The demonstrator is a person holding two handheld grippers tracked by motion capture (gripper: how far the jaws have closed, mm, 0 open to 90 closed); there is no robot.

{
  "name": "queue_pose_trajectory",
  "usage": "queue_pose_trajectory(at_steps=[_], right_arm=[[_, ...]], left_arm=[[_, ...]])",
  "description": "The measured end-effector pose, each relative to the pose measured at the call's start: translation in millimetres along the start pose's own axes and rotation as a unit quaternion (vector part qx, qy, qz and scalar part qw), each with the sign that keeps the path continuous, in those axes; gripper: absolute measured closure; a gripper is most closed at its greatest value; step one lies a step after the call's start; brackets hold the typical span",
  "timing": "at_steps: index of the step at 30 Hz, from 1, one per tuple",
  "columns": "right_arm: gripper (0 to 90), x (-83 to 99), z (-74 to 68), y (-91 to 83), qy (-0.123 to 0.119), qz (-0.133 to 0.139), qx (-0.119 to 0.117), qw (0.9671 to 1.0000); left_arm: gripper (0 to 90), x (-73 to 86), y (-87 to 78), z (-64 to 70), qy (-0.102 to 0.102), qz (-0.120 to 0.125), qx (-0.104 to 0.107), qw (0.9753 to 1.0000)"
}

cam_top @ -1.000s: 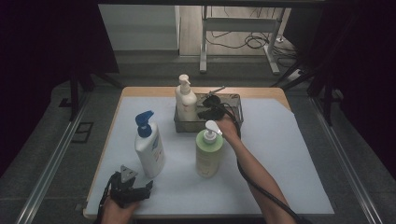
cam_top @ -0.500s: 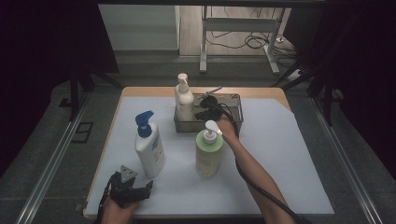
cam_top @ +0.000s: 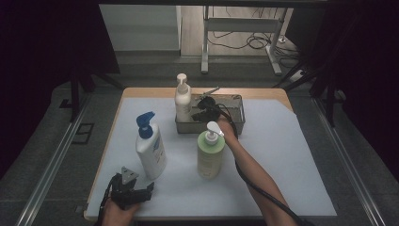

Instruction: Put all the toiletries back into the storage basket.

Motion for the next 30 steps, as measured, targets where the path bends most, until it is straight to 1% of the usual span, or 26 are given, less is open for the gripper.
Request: queue_pose_trajectory(at_steps=[12, 18, 22, 26, 30], right_arm=[[89.6, -1.2, 0.0, 0.8, 0.004, 0.002, 0.004, 1.0], [88.2, 0.0, 0.1, 0.5, 0.004, -0.003, 0.006, 1.0], [86.2, 0.2, 0.2, -3.1, 0.003, -0.001, 0.004, 1.0], [84.5, -0.4, 0.3, -11.3, 0.004, 0.007, 0.0, 1.0], [80.7, -0.8, -0.9, -20.5, 0.001, 0.012, -0.002, 0.9999]], left_arm=[[11.3, 0.0, 0.0, 0.0, 0.0, 0.0, 0.0, 1.0], [11.3, 0.0, 0.0, -0.1, 0.0, 0.0, 0.0, 1.0], [11.3, 0.1, 0.0, -0.1, 0.0, 0.0, 0.0, 1.0], [11.3, 0.1, 0.0, -0.2, 0.0, 0.0, 0.0, 1.0], [11.3, 0.1, 0.0, 0.0, 0.0, 0.001, 0.0, 1.0]])
Point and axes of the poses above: each handheld gripper's, and its own axes: y roughly forward along the jaws, x roughly out of its underside, z roughly to its right, the point moved 6 cm from there along y, roughly forward along the jaws, and after that the axes turned 6 degrees about y, right-handed, at the moved point
